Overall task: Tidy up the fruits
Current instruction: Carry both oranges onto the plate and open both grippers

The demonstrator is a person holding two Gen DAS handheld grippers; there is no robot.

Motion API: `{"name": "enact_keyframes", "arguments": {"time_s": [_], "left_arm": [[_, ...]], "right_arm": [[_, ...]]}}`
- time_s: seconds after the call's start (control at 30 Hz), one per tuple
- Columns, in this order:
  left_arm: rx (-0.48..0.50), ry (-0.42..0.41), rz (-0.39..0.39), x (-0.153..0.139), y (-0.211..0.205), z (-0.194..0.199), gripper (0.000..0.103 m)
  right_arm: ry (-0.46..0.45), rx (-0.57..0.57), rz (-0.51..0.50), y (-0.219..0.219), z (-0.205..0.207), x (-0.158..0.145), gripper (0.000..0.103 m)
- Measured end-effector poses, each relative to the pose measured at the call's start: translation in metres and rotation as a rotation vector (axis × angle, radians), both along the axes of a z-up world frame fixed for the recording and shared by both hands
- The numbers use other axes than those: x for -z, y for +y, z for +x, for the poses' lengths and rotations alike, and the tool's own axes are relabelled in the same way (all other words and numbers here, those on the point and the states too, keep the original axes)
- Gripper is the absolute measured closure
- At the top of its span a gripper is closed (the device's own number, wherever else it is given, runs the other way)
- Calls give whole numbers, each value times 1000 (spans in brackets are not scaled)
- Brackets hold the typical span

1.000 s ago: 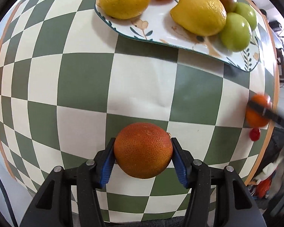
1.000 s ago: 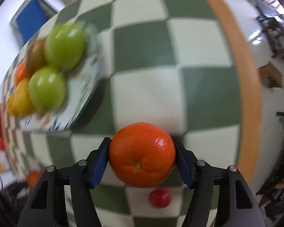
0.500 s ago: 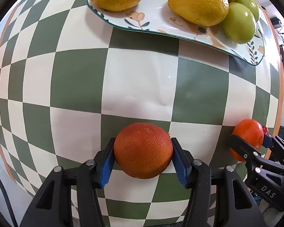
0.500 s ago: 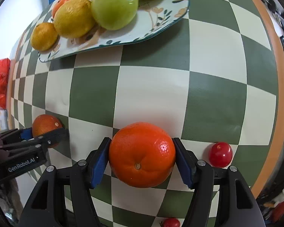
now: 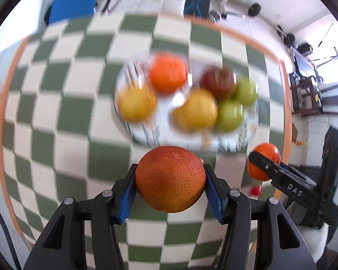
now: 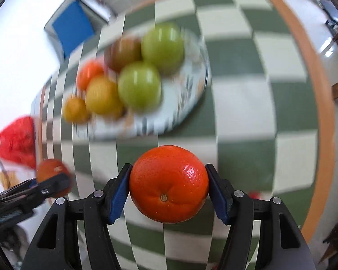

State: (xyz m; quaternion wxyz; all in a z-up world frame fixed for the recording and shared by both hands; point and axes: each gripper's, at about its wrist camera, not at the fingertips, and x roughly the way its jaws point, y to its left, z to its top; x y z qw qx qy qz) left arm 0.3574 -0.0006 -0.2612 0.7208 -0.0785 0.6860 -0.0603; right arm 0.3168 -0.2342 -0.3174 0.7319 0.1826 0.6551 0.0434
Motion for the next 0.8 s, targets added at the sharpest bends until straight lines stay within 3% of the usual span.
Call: {"name": "enact_keyframes", "arguments": {"time_s": [0.13, 0.3, 0.5, 0.8], "left_arm": [[-31, -27, 53, 2, 24, 53, 50], [-49, 59, 82, 43, 46, 104, 50], [-44, 158, 78, 85, 47, 123, 50], [-70, 192, 35, 91, 57, 125, 49]], "right_arm": [[-11, 41, -56, -10, 45, 0, 36], [6, 51, -97, -13, 76, 9, 36], [12, 79, -95, -15, 72, 15, 36], [25, 154, -1, -22, 60, 30, 36]]}}
